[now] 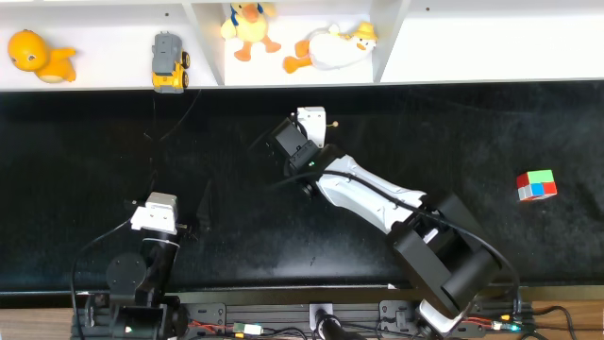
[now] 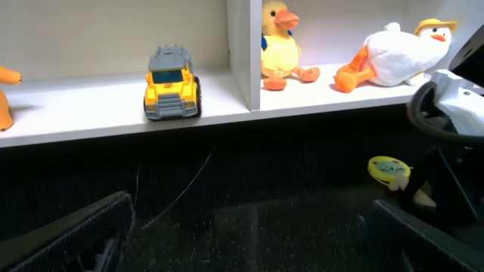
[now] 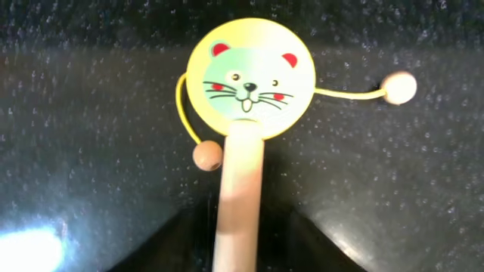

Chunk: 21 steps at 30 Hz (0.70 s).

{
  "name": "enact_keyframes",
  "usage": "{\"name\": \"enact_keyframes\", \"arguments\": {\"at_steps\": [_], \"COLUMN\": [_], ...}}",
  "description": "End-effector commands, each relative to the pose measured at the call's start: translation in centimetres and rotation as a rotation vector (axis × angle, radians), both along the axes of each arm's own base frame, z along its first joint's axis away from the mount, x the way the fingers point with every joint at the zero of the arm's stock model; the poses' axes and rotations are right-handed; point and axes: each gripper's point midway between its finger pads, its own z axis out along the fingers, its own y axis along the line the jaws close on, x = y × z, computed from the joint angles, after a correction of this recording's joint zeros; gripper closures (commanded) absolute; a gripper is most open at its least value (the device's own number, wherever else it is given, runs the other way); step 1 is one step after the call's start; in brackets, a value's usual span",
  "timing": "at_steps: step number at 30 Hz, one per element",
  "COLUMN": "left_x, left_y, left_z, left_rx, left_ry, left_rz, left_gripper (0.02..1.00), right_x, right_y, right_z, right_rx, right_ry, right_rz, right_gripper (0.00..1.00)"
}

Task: Store Toys

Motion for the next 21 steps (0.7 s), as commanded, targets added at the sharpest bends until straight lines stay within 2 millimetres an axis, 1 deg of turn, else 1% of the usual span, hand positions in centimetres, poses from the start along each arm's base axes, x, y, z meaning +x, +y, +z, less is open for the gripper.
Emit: {"name": "enact_keyframes", "arguments": {"at_steps": [1, 6, 8, 9, 12, 14, 17, 21], "left_x": [0.0, 0.0, 0.0, 0.0, 0.0, 0.0, 0.0, 0.0], "left_y": [0.0, 0.0, 0.0, 0.0, 0.0, 0.0, 0.0, 0.0], "left_z": [0.0, 0.0, 0.0, 0.0, 0.0, 0.0, 0.0, 0.0], "left_rx": [-0.01, -0.01, -0.01, -0.01, -0.01, -0.01, -0.01, -0.01], "left_ry": [-0.001, -0.001, -0.001, -0.001, -0.001, -0.001, -0.001, -0.001], "left_rz": [0.005, 0.005, 0.005, 0.005, 0.005, 0.005, 0.005, 0.005], "left_gripper": [0.02, 0.02, 0.02, 0.02, 0.02, 0.02, 0.02, 0.023], "right_x": [0.6, 0.6, 0.6, 0.6, 0.1, -0.5, -1.2, -2.5], "right_y": [0.6, 0.6, 0.6, 0.7, 0.2, -0.6, -2.3, -5.1], "right_z": [0.3, 0.3, 0.3, 0.3, 0.6, 1.1, 2.2, 3.9], "right_rx": [0.017, 0.019, 0.019, 0.021, 0.007, -0.012, -0.044, -0.037], "right_ry": [-0.009, -0.011, -0.01, -0.009, 0.006, 0.016, 0.016, 0.0], "right_rz": [-0.003, -0.003, -0.003, -0.001, -0.002, -0.007, -0.026, -0.051], "right_gripper": [0.713, 0.886, 0.945, 0.958, 0.958, 0.958, 0.956, 0.956]}}
